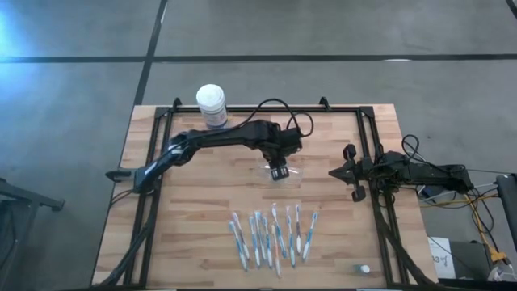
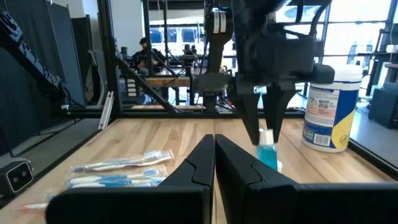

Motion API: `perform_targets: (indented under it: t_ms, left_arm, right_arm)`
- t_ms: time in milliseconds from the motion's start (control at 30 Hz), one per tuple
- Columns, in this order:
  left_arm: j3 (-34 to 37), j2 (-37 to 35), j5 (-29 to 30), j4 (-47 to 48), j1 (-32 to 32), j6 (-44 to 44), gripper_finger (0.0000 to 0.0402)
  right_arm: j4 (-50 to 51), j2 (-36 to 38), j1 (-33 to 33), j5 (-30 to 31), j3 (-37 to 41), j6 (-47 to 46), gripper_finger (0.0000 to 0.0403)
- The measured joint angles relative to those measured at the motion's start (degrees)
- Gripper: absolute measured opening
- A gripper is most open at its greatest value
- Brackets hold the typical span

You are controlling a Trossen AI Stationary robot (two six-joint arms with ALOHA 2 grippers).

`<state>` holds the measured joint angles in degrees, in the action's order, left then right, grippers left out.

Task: Pick & Place toothbrushing station
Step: Put the blue mouthwash into the transparent organizer

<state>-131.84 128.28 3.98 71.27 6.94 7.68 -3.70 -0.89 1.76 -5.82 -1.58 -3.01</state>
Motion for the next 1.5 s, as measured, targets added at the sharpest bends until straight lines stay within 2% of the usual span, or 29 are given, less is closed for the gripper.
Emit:
perform_targets:
  t_ms: [733, 1500]
  left_arm:
    - [6.5, -0.2, -0.1, -5.3, 0.0, -5.5, 0.0099]
    - [10.1, -0.6, -0.5, -9.1, 0.1, -10.3, 0.0099]
  right_arm:
    - [-1.7, 0.0, 0.0, 0.0, 0.0, 1.7, 0.0011]
    - [-1.7, 0.0, 0.0, 0.0, 0.0, 2.0, 0.0011]
